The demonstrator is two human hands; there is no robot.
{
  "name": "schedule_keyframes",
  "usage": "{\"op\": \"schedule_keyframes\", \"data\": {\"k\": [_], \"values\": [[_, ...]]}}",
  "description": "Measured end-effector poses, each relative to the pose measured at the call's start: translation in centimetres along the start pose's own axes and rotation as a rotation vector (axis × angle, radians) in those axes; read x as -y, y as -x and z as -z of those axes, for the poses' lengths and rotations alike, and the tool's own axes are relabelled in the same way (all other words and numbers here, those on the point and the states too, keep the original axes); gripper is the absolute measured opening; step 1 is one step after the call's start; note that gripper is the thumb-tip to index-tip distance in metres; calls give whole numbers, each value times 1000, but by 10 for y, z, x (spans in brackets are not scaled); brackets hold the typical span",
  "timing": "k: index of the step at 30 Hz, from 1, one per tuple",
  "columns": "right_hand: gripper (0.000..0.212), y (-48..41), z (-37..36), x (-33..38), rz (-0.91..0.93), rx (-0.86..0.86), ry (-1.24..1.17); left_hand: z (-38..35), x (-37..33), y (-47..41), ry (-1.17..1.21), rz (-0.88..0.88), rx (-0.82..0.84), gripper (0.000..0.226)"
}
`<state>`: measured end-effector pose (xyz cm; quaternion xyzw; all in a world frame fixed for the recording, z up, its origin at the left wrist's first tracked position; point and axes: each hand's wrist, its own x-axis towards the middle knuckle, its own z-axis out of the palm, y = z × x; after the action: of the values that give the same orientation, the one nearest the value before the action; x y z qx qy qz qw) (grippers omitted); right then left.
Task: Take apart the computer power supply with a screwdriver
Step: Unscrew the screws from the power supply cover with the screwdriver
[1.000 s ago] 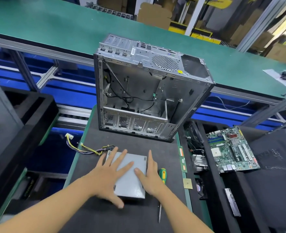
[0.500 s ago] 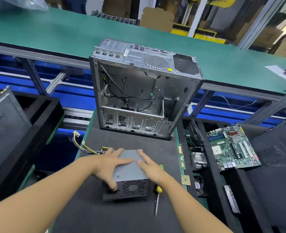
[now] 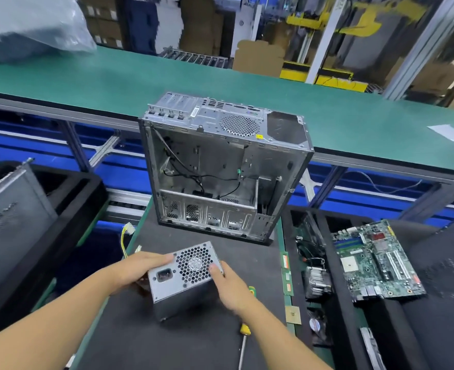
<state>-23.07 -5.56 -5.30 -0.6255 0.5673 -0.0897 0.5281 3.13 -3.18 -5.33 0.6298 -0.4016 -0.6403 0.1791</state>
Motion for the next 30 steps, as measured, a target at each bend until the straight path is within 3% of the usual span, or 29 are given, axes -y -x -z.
{"op": "schedule_keyframes", "data": {"k": [4,7,9,11,13,15,17,21,23,26,30], "values": [[46,-2,-3,12,-68,-34,-81,-7,4,2,-2,-19,-119,72],[68,5,-15,16,-287,-141,-268,-12,4,7,-32,-65,-150,72],[72,13,-32,21,-421,-146,-474,-16,2,10,-92,-58,-168,71],[73,13,-49,27,-443,-107,-667,-21,-1,14,-134,-43,-177,67],[92,7,-54,36,-422,-141,-698,-32,-4,18,-119,-4,-130,56],[117,-2,-46,40,-389,-184,-584,-43,-3,19,-71,74,-47,45],[137,-9,-32,39,-289,-121,-366,-53,-4,23,37,146,75,39],[139,-17,-10,48,-118,40,177,-54,-6,37,224,155,295,59],[146,-22,-9,64,-101,101,396,-51,0,38,275,147,294,68],[158,-28,-19,82,-102,83,674,-56,11,39,361,120,287,61],[150,-34,-36,83,-138,-9,795,-62,17,34,25,51,189,62]]}}
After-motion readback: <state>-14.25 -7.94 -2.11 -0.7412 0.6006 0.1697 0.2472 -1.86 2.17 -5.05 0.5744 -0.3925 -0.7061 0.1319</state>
